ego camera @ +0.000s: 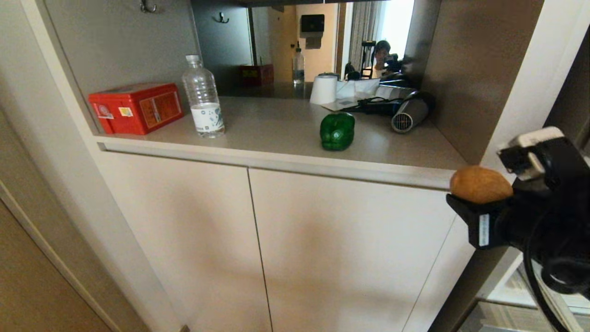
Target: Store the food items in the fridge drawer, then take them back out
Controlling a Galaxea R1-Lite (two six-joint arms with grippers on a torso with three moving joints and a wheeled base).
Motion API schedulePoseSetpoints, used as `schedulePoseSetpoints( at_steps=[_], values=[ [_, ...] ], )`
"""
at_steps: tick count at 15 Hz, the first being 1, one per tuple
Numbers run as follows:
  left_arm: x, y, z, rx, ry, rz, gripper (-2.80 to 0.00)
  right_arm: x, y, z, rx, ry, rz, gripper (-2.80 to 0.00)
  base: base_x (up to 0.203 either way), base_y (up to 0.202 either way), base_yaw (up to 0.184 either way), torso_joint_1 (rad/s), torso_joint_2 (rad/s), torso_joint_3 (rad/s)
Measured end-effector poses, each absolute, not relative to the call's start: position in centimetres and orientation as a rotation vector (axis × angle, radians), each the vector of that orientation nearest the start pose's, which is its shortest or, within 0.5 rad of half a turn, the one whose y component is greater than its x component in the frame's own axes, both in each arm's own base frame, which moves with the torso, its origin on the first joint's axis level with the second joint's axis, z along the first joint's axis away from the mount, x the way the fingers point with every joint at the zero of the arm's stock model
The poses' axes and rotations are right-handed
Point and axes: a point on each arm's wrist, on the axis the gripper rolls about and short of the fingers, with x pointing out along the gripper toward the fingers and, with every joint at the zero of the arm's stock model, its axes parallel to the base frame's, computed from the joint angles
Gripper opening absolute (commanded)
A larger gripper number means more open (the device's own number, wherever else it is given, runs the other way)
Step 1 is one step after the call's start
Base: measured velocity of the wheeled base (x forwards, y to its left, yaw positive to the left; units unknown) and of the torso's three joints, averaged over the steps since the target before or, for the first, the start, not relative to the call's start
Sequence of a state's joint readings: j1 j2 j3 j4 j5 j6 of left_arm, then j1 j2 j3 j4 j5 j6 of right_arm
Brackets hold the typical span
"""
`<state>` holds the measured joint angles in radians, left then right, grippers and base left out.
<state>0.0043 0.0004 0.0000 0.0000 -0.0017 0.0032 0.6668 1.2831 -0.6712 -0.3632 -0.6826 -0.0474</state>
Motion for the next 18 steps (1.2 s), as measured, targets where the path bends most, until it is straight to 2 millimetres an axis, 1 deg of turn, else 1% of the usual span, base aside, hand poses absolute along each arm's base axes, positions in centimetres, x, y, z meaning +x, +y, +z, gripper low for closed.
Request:
schedulePoseSetpoints(
  at_steps=[3,6,10,18],
  values=[
    [-2.3,0.0,7.5,0.003,0.0,0.003,-2.8,13.9,9.2,21.1,-0.214,0.206,-0.007,-2.8,0.0,0.0,0.0,0.0,0.0,0.0],
    [-2.3,0.0,7.5,0.003,0.0,0.003,-2.8,12.5,8.2,20.2,-0.217,0.209,-0.006,-2.8,0.001,0.002,-0.017,0.003,0.0,0.0],
    [-2.3,0.0,7.5,0.003,0.0,0.002,-2.8,11.7,7.5,20.2,-0.207,0.195,-0.008,-2.8,0.002,0.008,-0.156,0.002,0.0,0.003],
    [-2.3,0.0,7.5,0.003,0.0,0.003,-2.8,10.9,6.8,19.8,-0.203,0.19,-0.012,-2.8,0.0,0.008,-0.174,0.002,0.0,0.001]
  ],
)
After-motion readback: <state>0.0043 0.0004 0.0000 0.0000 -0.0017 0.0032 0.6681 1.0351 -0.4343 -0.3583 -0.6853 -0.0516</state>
